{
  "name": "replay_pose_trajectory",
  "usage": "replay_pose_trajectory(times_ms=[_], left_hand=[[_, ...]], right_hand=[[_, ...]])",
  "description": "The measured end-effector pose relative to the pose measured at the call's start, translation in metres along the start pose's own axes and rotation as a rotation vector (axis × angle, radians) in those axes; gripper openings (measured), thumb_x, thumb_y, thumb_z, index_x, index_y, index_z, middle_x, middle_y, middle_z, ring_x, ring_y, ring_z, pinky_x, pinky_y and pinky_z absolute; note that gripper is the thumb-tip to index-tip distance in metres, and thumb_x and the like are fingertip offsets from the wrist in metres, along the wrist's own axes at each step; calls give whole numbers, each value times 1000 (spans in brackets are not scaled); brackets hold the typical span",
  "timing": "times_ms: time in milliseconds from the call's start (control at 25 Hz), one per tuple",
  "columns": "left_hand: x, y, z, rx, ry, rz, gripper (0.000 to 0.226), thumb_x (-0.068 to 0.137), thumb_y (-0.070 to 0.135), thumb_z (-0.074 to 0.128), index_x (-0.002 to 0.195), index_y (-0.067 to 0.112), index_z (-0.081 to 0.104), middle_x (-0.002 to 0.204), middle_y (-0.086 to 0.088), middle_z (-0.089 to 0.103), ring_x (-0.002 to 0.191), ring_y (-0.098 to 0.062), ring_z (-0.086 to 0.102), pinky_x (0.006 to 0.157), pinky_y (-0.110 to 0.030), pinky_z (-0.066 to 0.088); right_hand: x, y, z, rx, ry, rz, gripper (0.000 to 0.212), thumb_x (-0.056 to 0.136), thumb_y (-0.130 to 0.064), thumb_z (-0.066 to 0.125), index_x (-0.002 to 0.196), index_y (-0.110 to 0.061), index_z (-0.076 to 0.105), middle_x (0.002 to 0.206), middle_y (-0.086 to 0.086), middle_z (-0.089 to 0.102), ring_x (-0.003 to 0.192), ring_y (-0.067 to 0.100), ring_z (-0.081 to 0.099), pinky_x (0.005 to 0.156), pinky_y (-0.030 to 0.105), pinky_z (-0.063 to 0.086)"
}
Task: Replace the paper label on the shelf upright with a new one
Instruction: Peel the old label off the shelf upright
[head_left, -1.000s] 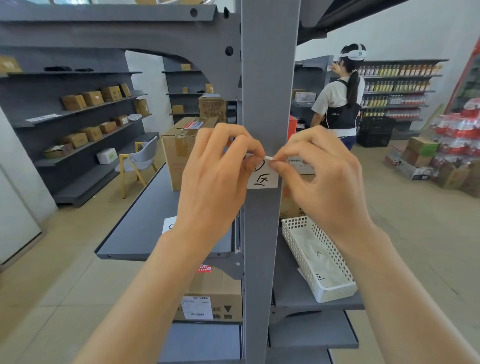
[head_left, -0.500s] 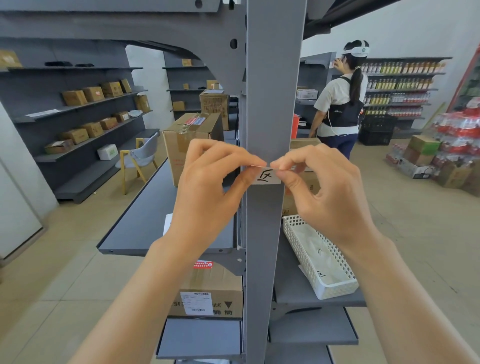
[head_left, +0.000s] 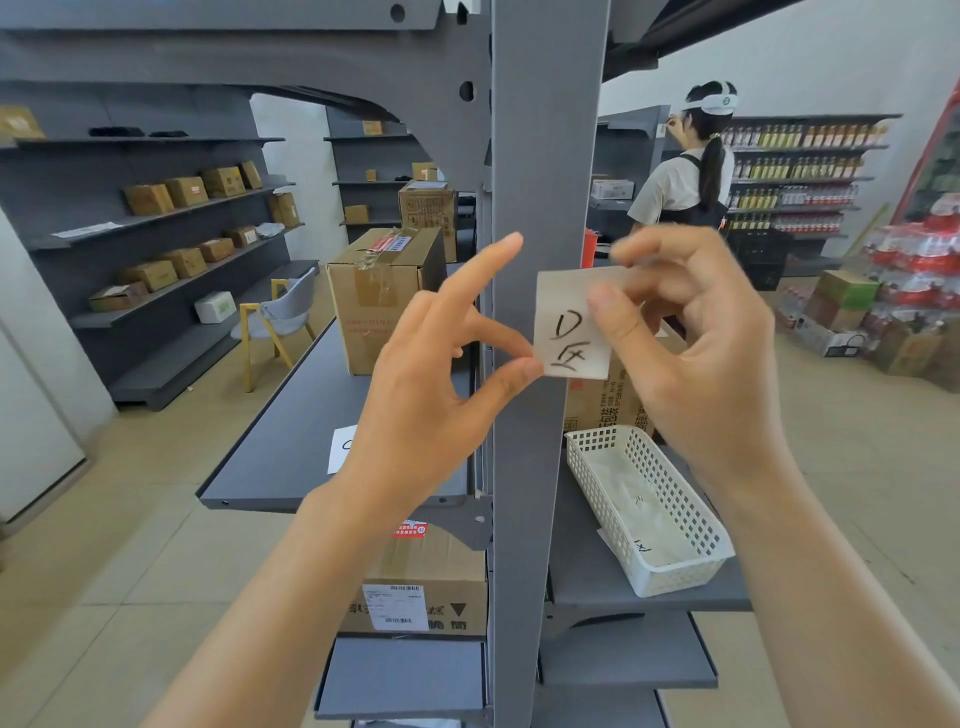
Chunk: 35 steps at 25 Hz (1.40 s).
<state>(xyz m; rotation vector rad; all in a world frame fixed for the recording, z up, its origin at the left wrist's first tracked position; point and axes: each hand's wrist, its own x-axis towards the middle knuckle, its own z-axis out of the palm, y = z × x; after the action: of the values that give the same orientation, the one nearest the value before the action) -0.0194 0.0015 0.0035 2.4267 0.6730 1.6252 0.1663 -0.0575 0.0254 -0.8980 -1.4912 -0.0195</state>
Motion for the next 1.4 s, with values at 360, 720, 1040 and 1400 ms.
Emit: replay_pose_trajectory(times_ms=[360,720,1040,1400], left_hand=[[7,13,-3,-66,-45,25,34,85,33,76,112,47,61,103,27,68,104,-6,66,81,-23,51],[10,3,2,-23,15,17,44,84,27,74,127,18,68,102,14,73,93,-15,60,76,-18,51],[14,18,11,186,46,99,22,90,24,75,113,24,77,96,5,70,85,-11,52,74,-21,47],[21,32,20,-175,-11,-259,8,95,30,68,92,35,72,74,15,77,73,-3,74,69,-22,60]], right_hand=[[2,-1,-1,-31,-55,112,16,98,-10,68,99,-26,69,86,-4,72,82,12,69,73,33,57],[-3,4,-13,-185,-242,131,41,83,-32,83,123,-33,73,109,-12,75,101,12,58,93,34,51],[-3,9,-14,-375,-158,28,17,88,-29,79,105,-30,83,96,-1,61,86,18,59,75,30,51],[0,1,-23,-110,-199,306,18,92,-26,77,107,-29,67,66,-14,78,45,1,54,54,9,40]])
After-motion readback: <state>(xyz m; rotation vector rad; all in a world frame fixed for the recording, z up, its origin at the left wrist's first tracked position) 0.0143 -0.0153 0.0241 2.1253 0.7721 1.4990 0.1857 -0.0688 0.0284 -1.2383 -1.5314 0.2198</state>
